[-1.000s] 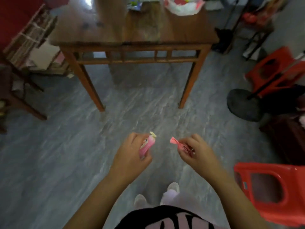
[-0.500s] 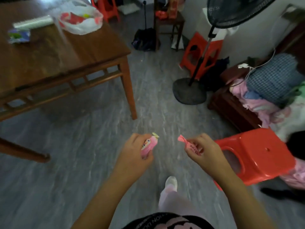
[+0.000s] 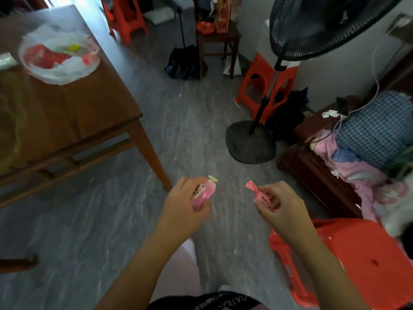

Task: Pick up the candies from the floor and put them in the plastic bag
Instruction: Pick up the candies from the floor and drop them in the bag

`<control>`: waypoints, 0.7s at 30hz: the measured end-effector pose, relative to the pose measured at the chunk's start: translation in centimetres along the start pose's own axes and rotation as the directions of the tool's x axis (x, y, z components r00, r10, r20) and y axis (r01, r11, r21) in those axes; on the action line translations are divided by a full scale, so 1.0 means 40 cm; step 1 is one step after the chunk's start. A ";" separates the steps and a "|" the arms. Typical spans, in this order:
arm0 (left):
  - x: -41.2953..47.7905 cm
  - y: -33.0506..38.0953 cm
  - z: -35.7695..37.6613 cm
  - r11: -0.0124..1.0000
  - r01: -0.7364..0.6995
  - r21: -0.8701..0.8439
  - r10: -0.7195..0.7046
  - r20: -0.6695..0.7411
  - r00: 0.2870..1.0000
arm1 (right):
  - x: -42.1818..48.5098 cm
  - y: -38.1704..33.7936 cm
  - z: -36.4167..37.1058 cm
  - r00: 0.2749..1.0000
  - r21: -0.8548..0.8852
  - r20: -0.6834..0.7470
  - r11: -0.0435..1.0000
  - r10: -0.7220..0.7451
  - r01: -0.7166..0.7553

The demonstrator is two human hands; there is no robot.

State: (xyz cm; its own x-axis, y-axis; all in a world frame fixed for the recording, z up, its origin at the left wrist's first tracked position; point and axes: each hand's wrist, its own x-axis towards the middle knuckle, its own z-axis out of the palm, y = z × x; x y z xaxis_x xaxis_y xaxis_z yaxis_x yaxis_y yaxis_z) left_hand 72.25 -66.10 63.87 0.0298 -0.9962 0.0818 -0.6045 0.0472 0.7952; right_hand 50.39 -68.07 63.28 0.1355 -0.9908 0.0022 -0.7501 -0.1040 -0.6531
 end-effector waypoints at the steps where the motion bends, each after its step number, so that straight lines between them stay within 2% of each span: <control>1: 0.044 -0.024 -0.018 1.000 0.008 0.000 -0.008 -0.004 1.000 | 0.057 -0.017 0.016 1.000 -0.003 0.011 1.000 -0.016 0.016; 8: 0.384 -0.194 -0.206 0.995 0.097 0.018 -0.095 -0.077 0.993 | 0.481 -0.224 0.095 0.987 -0.015 0.058 0.988 -0.152 0.153; 11: 0.537 -0.234 -0.280 0.995 0.087 0.039 -0.082 -0.113 0.990 | 0.650 -0.297 0.112 0.975 -0.026 0.064 0.976 -0.214 0.216; 15: 0.719 -0.263 -0.321 0.994 0.091 0.065 -0.080 -0.152 0.985 | 0.823 -0.322 0.147 0.974 -0.020 0.079 0.976 -0.214 0.217; 18: 0.825 -0.282 -0.307 0.990 0.130 0.054 -0.121 -0.143 0.982 | 0.952 -0.312 0.175 0.968 0.005 0.125 0.976 -0.218 0.219; 21: 0.940 -0.301 -0.297 0.981 0.183 0.068 -0.169 -0.167 0.971 | 1.135 -0.321 0.184 0.957 0.055 0.104 0.962 -0.270 0.266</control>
State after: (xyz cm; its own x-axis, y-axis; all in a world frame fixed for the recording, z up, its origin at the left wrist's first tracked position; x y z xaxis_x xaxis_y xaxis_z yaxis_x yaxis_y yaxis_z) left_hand 90.10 -103.27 64.51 0.2642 -0.9634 0.0452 -0.6413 -0.1405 0.7543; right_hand 70.95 -111.05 66.19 0.4001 -0.9110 0.0997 -0.6505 -0.3589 -0.6694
